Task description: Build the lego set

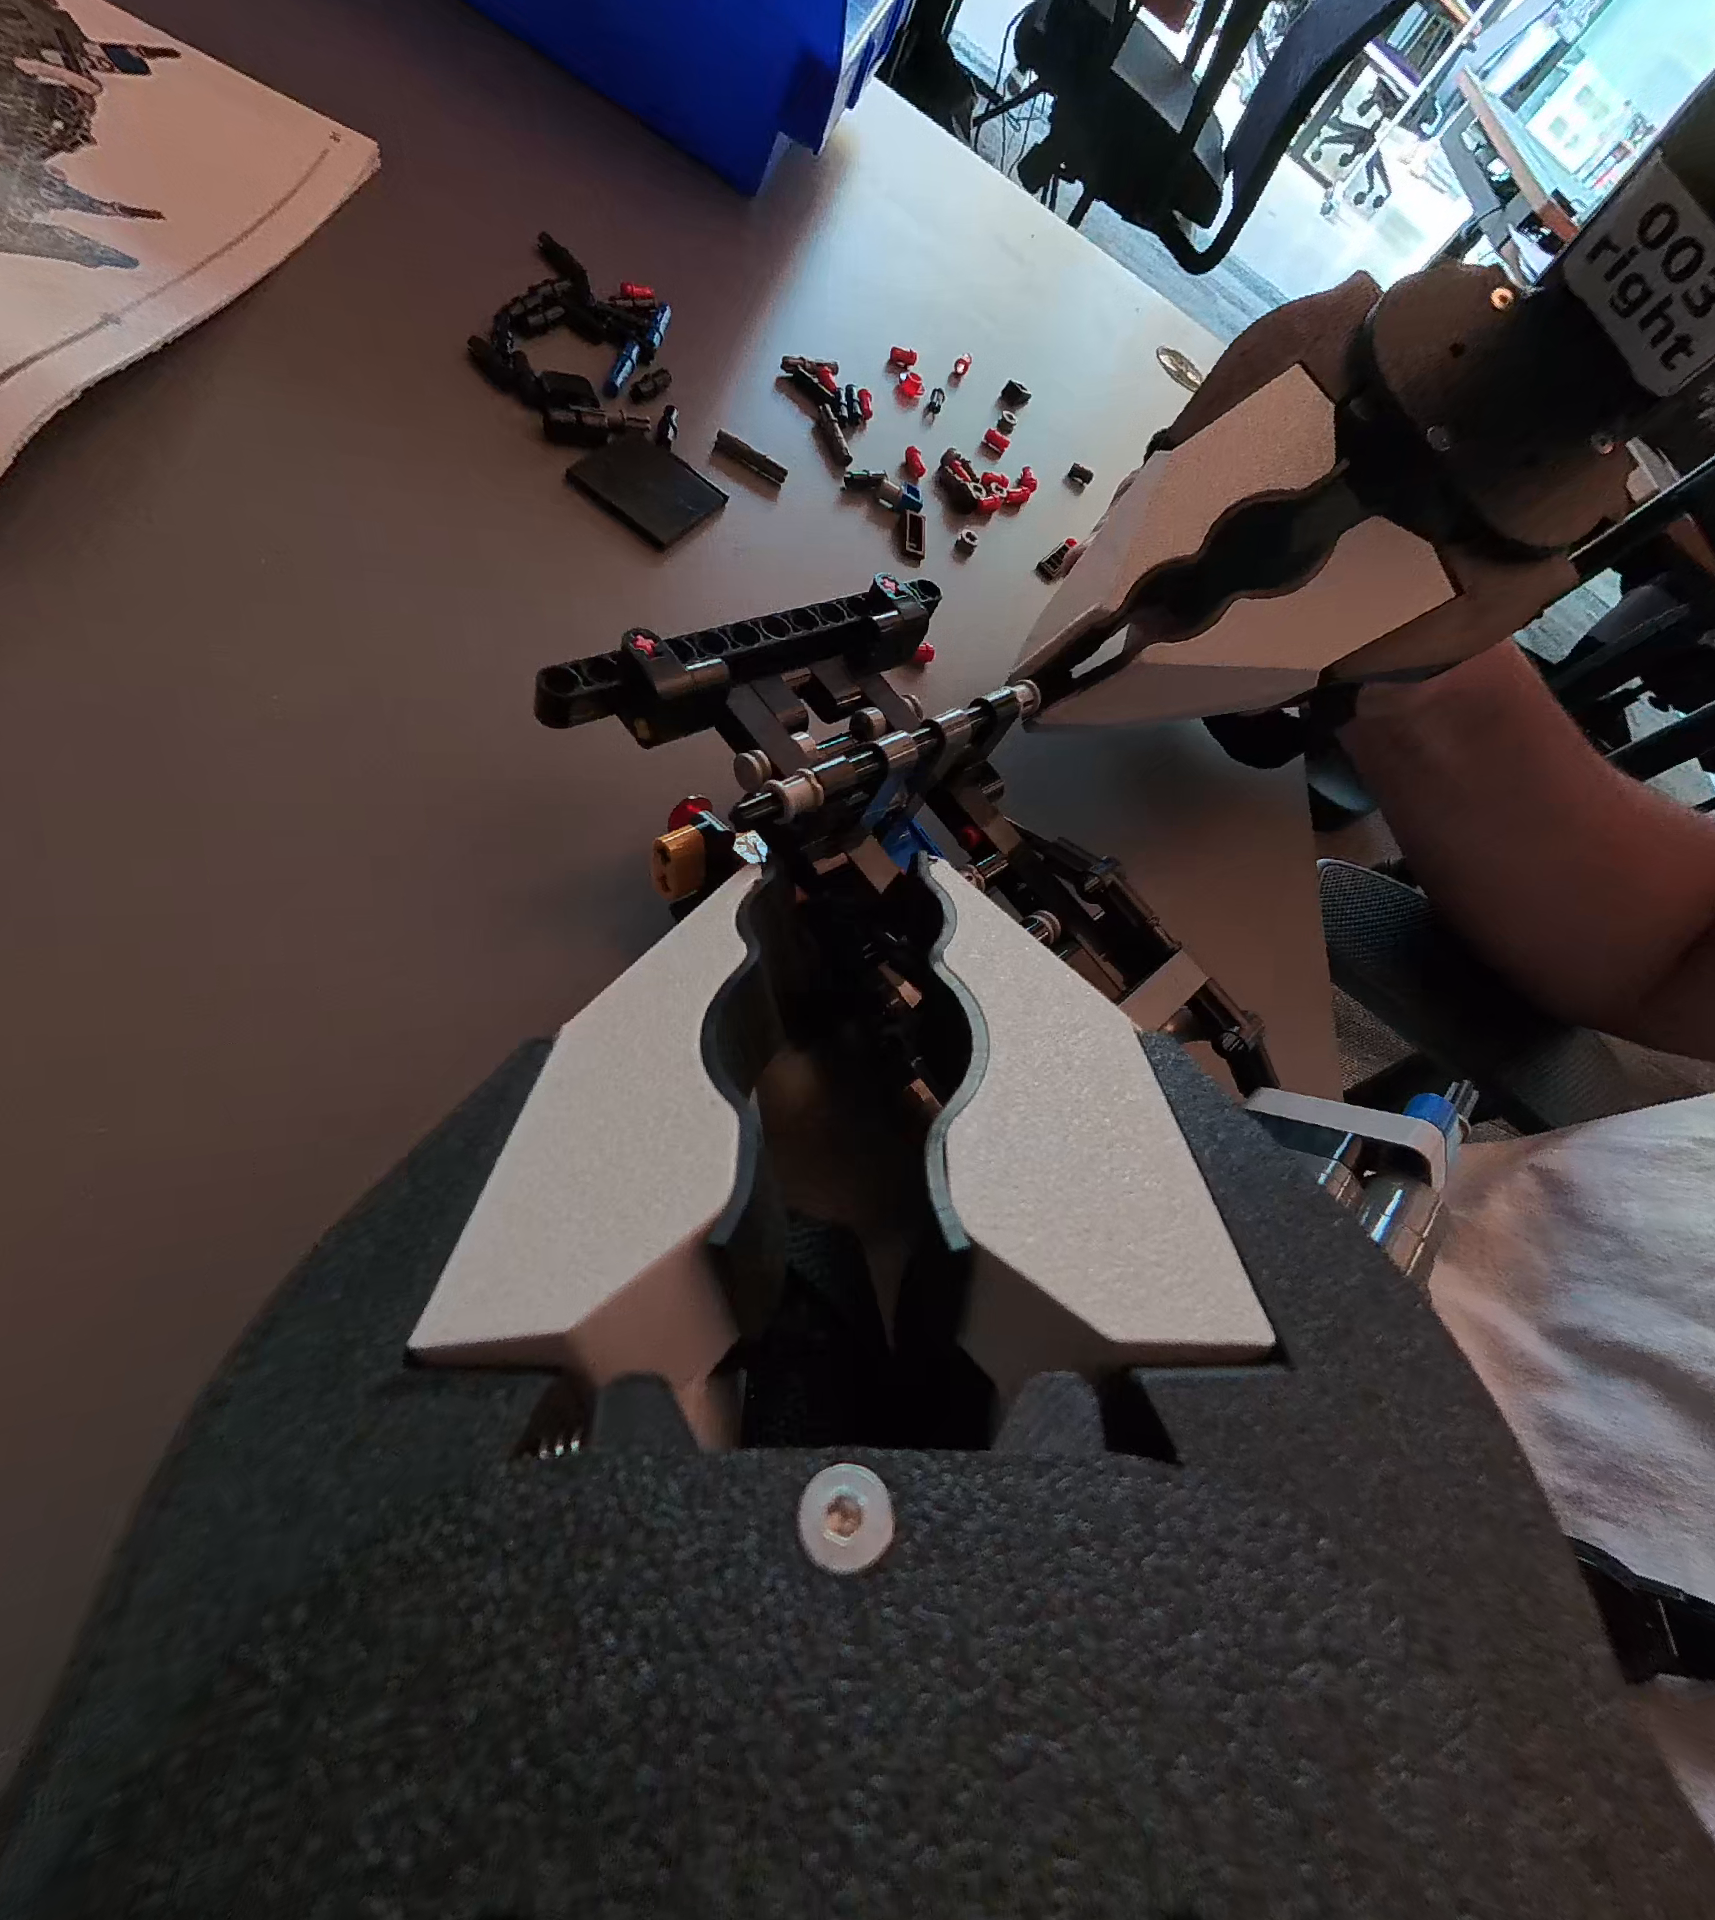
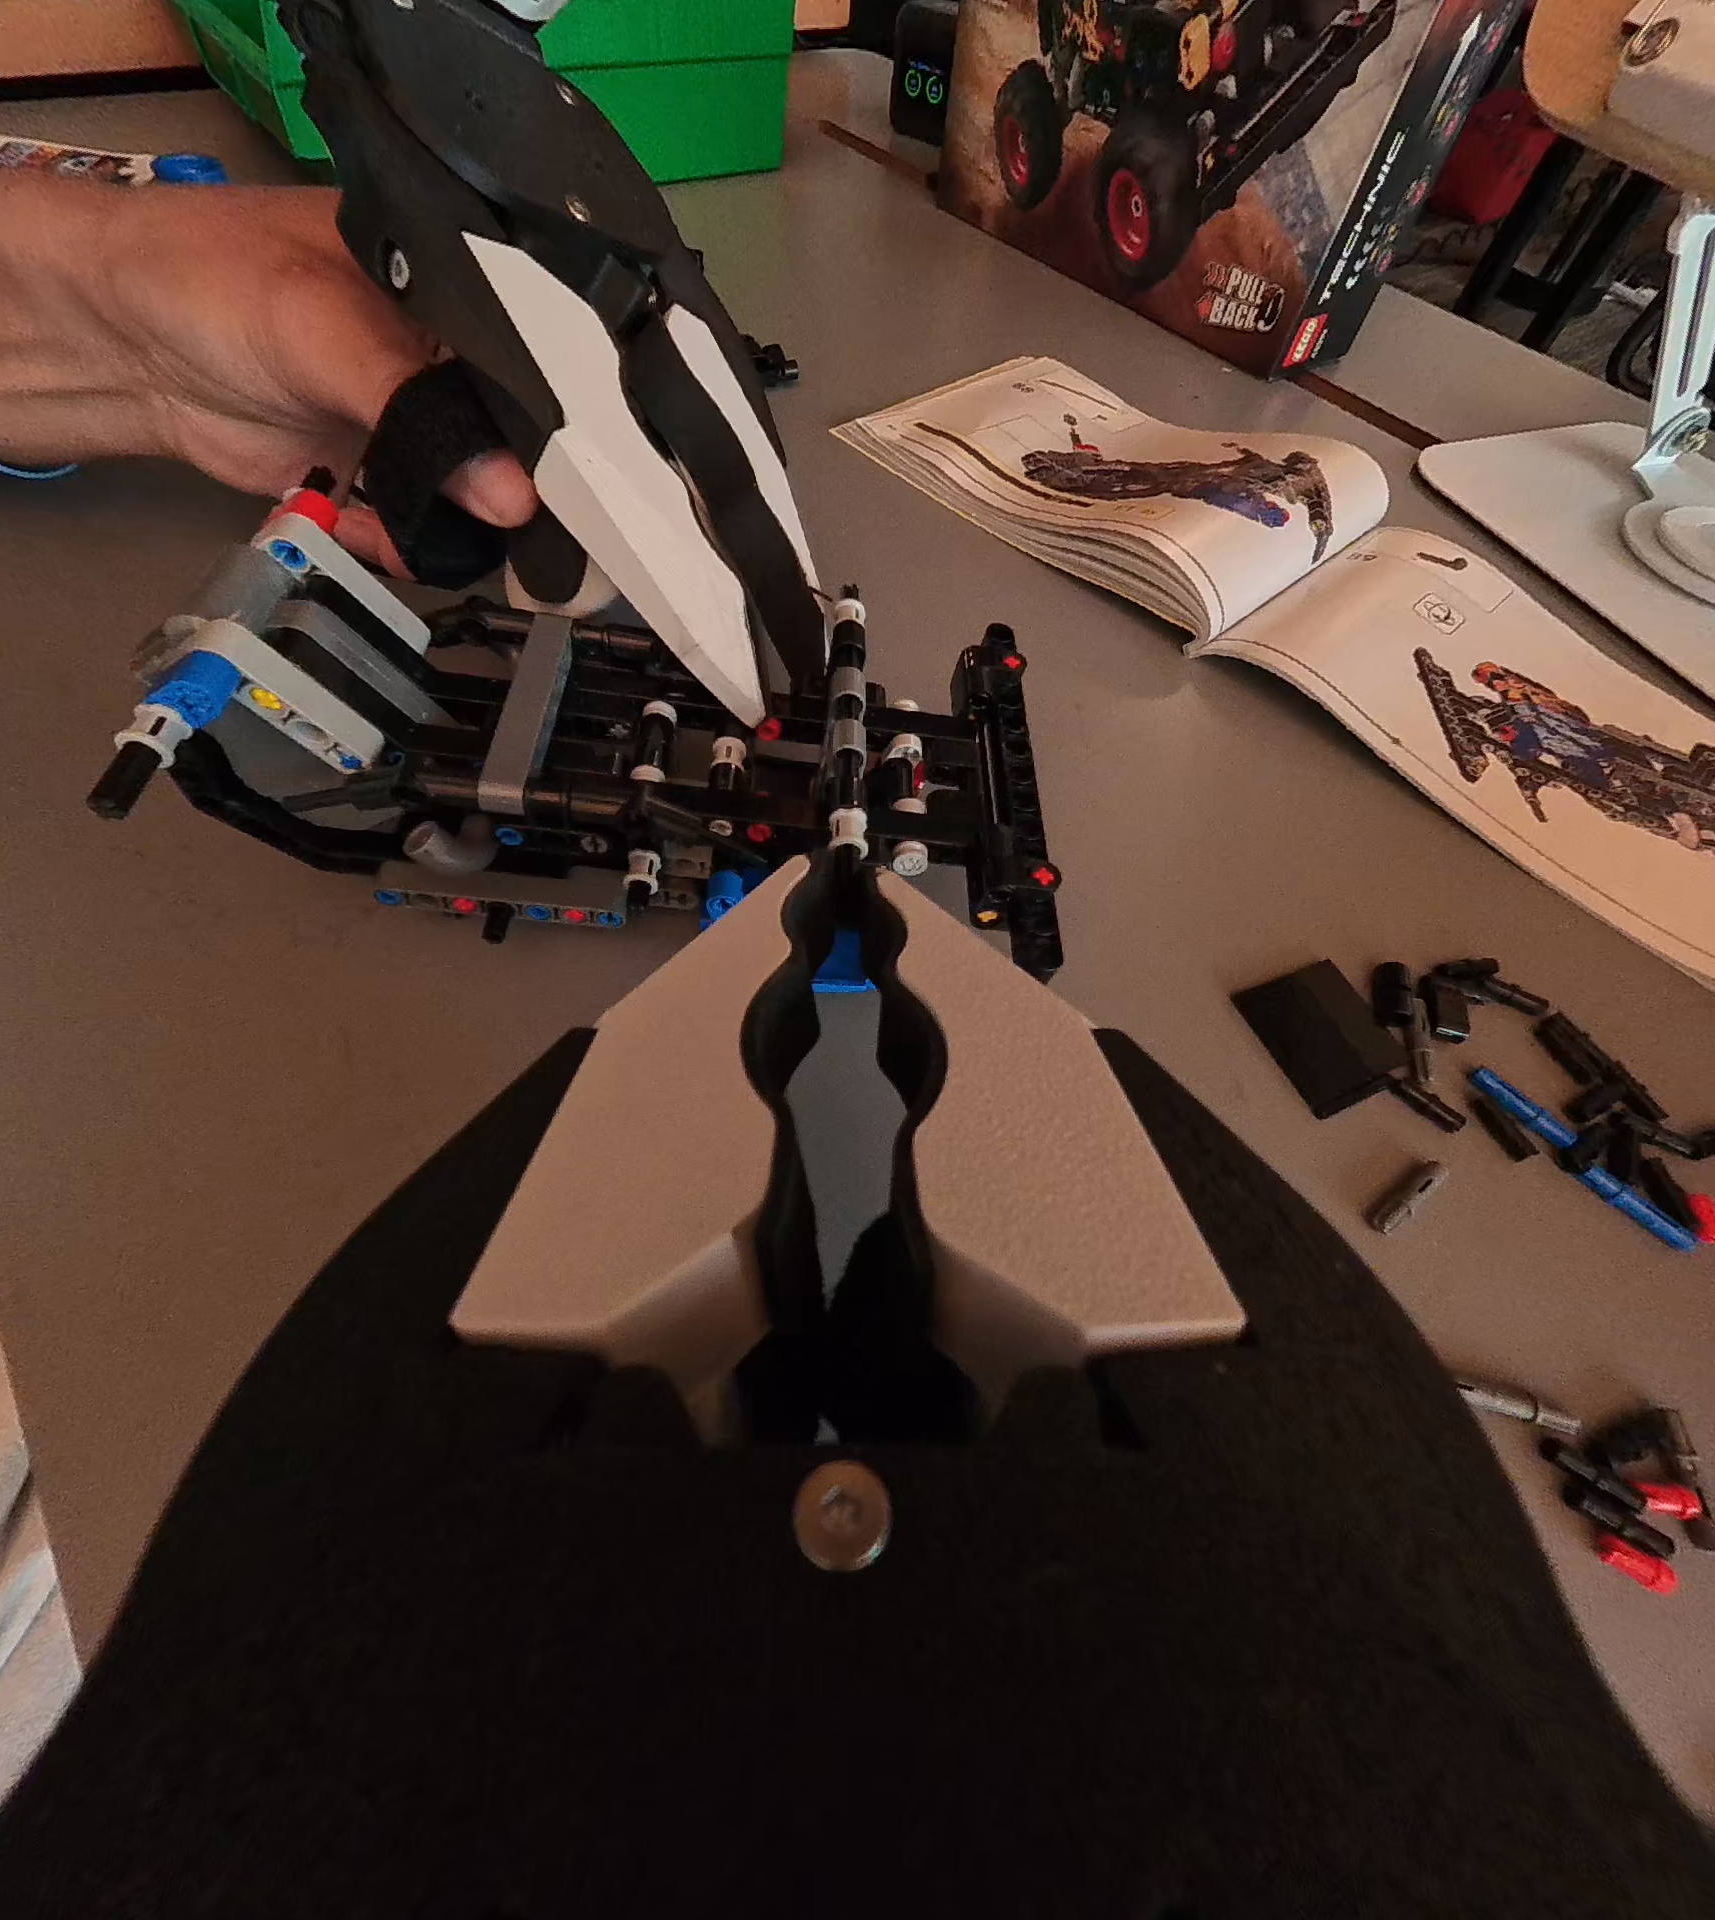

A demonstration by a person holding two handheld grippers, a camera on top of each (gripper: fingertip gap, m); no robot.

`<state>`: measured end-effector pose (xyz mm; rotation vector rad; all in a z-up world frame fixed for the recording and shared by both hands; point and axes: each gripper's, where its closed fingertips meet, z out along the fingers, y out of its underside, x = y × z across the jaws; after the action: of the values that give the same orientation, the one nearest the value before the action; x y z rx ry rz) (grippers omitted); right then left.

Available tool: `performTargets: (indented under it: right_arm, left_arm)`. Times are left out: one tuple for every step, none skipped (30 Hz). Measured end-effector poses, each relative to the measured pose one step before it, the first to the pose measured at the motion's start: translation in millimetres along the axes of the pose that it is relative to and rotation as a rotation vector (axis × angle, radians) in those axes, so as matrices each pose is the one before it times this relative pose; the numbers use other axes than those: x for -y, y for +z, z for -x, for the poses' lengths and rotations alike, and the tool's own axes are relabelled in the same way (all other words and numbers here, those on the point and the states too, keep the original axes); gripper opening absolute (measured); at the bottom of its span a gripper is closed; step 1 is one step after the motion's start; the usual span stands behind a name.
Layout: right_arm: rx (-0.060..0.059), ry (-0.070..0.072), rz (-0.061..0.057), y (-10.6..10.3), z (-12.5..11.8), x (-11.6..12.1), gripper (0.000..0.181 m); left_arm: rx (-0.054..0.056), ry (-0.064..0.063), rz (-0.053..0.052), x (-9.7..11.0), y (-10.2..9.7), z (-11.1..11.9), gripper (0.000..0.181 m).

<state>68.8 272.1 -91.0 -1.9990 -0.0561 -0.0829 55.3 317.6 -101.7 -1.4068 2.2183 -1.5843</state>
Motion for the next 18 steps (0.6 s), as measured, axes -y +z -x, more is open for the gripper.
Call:
performTargets:
  right_arm:
    - [0.0018, 0.0029, -0.0010, 0.12, 0.07, 0.02, 0.003]
    - [0.0007, 0.0018, -0.0011, 0.18, 0.02, 0.18, 0.003]
    - [0.0002, -0.0003, 0.0009, 0.12, 0.00, -0.04, 0.003]
    - [-0.0001, -0.0008, 0.0006, 0.05, 0.03, -0.03, 0.003]
    - [0.0003, 0.0005, -0.0012, 0.04, -0.02, 0.03, 0.003]
    - [0.0014, 0.0019, -0.0019, -0.05, 0.14, -0.06, 0.003]
    - [0.0022, 0.0000, -0.0001, -0.27, 0.12, -0.34, 0.003]
    - [0.0015, -0.0031, 0.0005, -0.55, 0.21, -0.40, 0.003]
    - [0.0022, -0.0016, 0.0019, -0.83, 0.32, -0.68, 0.003]
    - [0.0018, -0.0049, 0.0039, -1.21, 0.64, -1.13, 0.004]
    - [-0.0090, -0.0053, 0.0079, -2.07, -0.92, -1.62, 0.008]
    - [-0.0067, -0.0016, 0.0068, -2.77, -1.19, -1.27, 0.012]
    - [0.0038, 0.0068, -0.0004, -3.16, -0.01, -0.02, 0.012]
    - [0.0074, 0.0090, -0.0062, -3.20, 0.52, 1.03, 0.012]
    - [-0.0017, 0.0032, -0.0055, -2.83, -0.30, 0.78, 0.013]
    - [-0.0132, -0.0041, -0.0009, -2.04, -1.38, 0.10, 0.013]
    - [-0.0139, -0.0093, 0.0027, -0.86, -0.92, -0.40, 0.011]
    - [-0.0057, -0.0091, 0.0035, 0.18, 0.49, -0.30, 0.012]
  left_arm:
    - [0.0018, 0.0013, 0.0000, -0.04, -0.01, 0.05, 0.025]
    - [0.0010, 0.0003, 0.0009, -0.04, -0.04, 0.04, 0.024]
    - [0.0002, -0.0008, 0.0005, 0.06, 0.14, 0.02, 0.021]
    - [0.0001, 0.0008, -0.0011, 0.03, -0.03, -0.05, 0.021]
    - [-0.0016, 0.0004, -0.0022, 0.00, 0.03, 0.08, 0.021]
    - [-0.0040, -0.0057, -0.0041, 0.23, -0.10, -0.22, 0.021]
    - [-0.0053, -0.0089, -0.0077, 0.35, 0.06, -0.31, 0.021]
    - [-0.0080, -0.0094, -0.0094, 0.47, 0.09, -0.67, 0.021]
    - [-0.0124, -0.0070, -0.0041, 0.36, -0.14, -1.07, 0.020]
    - [-0.0109, -0.0042, 0.0016, -0.05, -0.23, -1.20, 0.020]
    - [0.0006, -0.0010, 0.0049, -0.40, -0.25, -0.03, 0.023]
    - [0.0085, 0.0061, 0.0031, -0.57, -0.62, 0.90, 0.023]
    - [0.0085, 0.0083, -0.0004, -0.18, -0.87, 1.10, 0.025]
    - [0.0070, 0.0056, -0.0037, 0.34, -1.12, 1.08, 0.021]
    - [0.0066, 0.0087, -0.0055, 0.73, -1.23, 1.00, 0.021]
    - [0.0122, 0.0118, -0.0081, 1.23, -1.62, 1.88, 0.021]
    - [0.0148, 0.0115, -0.0103, 1.79, -1.90, 2.40, 0.021]
    - [0.0115, 0.0081, -0.0086, 1.77, -1.38, 1.96, 0.021]
